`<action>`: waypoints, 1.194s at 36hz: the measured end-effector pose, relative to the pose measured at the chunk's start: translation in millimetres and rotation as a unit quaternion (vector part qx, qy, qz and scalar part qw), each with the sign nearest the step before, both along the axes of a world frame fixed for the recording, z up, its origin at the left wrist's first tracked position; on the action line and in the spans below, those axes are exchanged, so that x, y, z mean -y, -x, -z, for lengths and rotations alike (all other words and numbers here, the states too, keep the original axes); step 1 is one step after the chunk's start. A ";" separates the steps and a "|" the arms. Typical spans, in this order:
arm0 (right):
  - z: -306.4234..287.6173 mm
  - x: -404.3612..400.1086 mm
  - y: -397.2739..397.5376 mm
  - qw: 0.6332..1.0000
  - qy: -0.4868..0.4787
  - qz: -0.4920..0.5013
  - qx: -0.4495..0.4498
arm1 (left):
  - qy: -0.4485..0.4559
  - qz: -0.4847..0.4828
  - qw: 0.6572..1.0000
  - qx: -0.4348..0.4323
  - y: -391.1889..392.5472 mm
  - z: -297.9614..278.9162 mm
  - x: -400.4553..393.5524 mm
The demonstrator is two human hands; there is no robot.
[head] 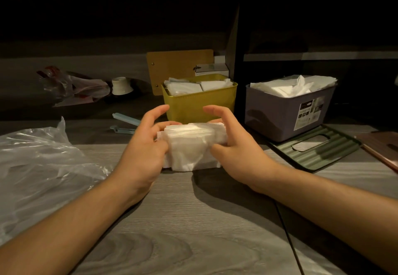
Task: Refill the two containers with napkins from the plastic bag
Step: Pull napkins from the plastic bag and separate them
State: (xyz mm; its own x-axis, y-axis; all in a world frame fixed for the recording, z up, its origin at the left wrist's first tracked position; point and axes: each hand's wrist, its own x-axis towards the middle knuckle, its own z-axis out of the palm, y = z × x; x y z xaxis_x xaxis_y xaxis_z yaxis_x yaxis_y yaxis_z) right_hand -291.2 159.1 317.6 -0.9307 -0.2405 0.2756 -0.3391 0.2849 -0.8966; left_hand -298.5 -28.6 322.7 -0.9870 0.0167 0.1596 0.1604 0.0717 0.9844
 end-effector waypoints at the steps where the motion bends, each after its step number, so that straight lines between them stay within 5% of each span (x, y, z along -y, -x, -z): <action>1: -0.1 0.2 -0.4 1.000 -0.005 0.000 -0.004 | -0.002 0.009 1.000 -0.001 -0.5 -0.3 -1.2; 8: 3.0 0.1 3.5 0.999 -0.037 0.029 -0.018 | -0.078 0.126 0.989 0.021 -11.5 -2.4 -0.2; 14: 1.9 0.7 2.8 0.998 -0.042 0.034 -0.026 | 0.185 0.077 0.978 -0.056 -9.0 2.0 3.3; 21: -3.5 -4.4 5.6 0.996 0.037 -0.018 0.077 | 0.121 0.037 0.992 -0.025 -6.2 0.3 8.3; 31: -6.5 -3.7 5.5 0.995 0.035 -0.069 0.069 | 0.136 0.095 0.986 0.027 -10.7 -8.5 7.2; 43: -3.7 -4.5 6.2 0.997 -0.033 -0.046 0.048 | 0.106 0.077 0.991 -0.011 -8.5 -6.0 11.7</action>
State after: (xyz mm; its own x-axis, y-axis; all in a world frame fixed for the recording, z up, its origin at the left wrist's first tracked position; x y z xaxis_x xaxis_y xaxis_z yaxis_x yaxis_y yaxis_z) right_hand -297.5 163.6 321.3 -0.9251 -0.3414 0.1666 -0.2795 0.3148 -0.9071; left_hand -290.1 -40.3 328.8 -0.9666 0.2025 0.1570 0.2060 0.2499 0.9461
